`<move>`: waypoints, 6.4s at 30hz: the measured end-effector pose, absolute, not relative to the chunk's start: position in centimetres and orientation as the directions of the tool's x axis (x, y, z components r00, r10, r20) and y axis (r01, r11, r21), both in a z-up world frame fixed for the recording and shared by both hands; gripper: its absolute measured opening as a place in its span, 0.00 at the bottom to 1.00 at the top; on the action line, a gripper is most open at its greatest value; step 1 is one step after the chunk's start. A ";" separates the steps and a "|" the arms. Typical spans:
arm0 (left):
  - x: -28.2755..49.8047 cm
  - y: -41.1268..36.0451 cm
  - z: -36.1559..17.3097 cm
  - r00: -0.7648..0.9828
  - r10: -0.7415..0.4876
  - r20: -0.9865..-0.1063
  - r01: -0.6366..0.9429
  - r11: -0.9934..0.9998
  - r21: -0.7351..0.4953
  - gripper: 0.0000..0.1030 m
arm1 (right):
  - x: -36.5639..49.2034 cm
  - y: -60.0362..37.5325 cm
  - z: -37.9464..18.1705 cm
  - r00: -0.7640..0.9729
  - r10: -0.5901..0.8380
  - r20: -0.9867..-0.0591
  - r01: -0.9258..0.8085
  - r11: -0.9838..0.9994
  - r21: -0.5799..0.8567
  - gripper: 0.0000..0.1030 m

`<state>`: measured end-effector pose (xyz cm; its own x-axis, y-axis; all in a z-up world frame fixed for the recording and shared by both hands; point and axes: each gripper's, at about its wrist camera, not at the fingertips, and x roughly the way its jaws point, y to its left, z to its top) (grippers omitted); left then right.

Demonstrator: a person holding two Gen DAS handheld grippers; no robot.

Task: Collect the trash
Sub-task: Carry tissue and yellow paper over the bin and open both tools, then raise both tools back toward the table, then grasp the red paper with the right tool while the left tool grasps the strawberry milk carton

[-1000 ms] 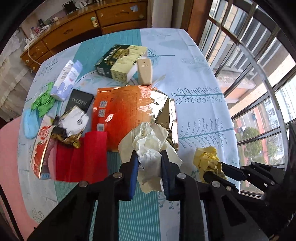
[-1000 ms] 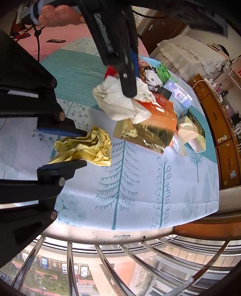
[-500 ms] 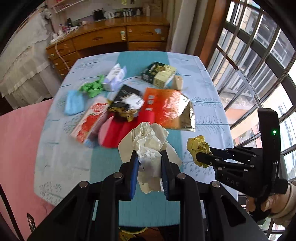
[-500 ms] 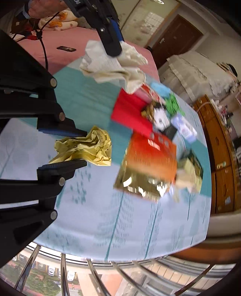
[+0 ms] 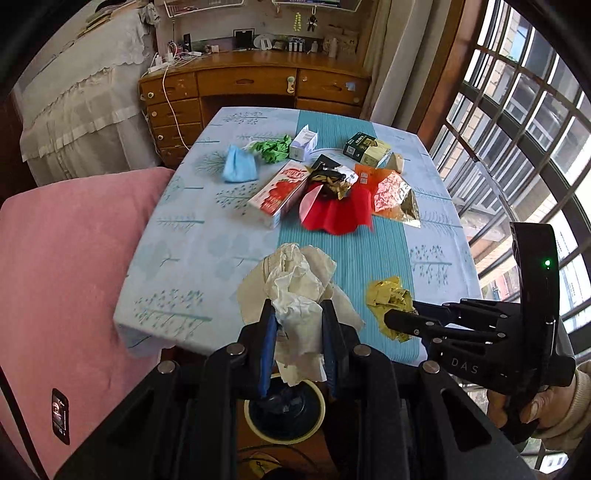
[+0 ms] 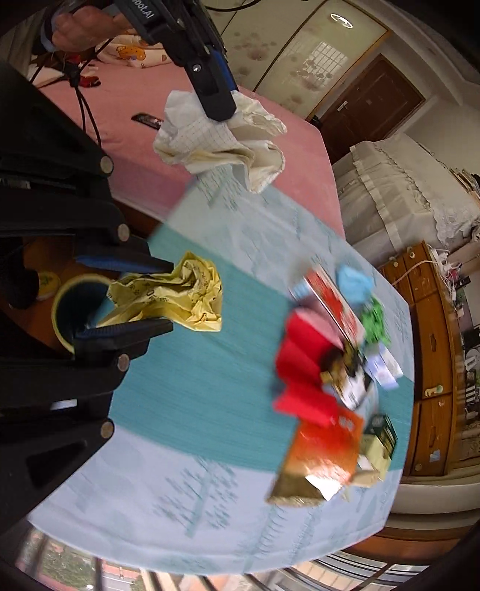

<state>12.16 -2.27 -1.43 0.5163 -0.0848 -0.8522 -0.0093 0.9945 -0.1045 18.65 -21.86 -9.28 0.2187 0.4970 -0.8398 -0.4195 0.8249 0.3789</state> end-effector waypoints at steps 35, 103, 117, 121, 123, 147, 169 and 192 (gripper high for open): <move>2.5 2.6 -34.4 0.202 -0.208 -0.957 -0.101 0.968 -0.232 0.20 | 1.4 -17.1 -38.9 -0.015 0.283 -0.959 -0.141 0.949 0.282 0.24; -1.0 10.1 -11.5 0.486 0.124 -0.865 -0.354 0.933 -0.065 0.87 | 4.3 -14.7 -17.7 0.203 0.398 -0.895 -0.271 0.901 0.339 0.65; -0.4 10.1 -0.6 0.655 0.088 -0.751 -0.242 0.965 -0.098 0.87 | 4.5 -13.9 -5.9 0.444 0.384 -0.809 -0.321 0.912 0.256 0.65; 0.1 10.2 1.3 0.678 0.071 -0.731 -0.205 0.974 -0.095 0.87 | 4.9 -14.1 -3.6 0.516 0.378 -0.768 -0.302 0.920 0.250 0.65; 0.3 10.3 1.9 0.684 0.061 -0.727 -0.186 0.978 -0.093 0.87 | 4.9 -14.3 -2.7 0.543 0.370 -0.754 -0.290 0.925 0.245 0.65; 14.5 5.6 0.5 0.575 0.108 -0.811 -0.259 0.964 -0.055 0.87 | 20.0 -23.7 -5.1 0.533 0.388 -0.752 -0.241 0.922 0.304 0.65; 35.4 -2.0 -10.8 0.274 0.204 -0.940 -0.166 0.973 0.163 0.87 | 37.7 -21.8 -17.7 0.201 0.457 -0.867 -0.334 0.864 0.378 0.65; 42.7 -2.6 -18.0 0.094 0.120 -0.988 -0.076 0.991 0.113 0.66 | 37.7 -26.2 -17.2 0.177 0.514 -0.839 -0.369 0.825 0.428 0.18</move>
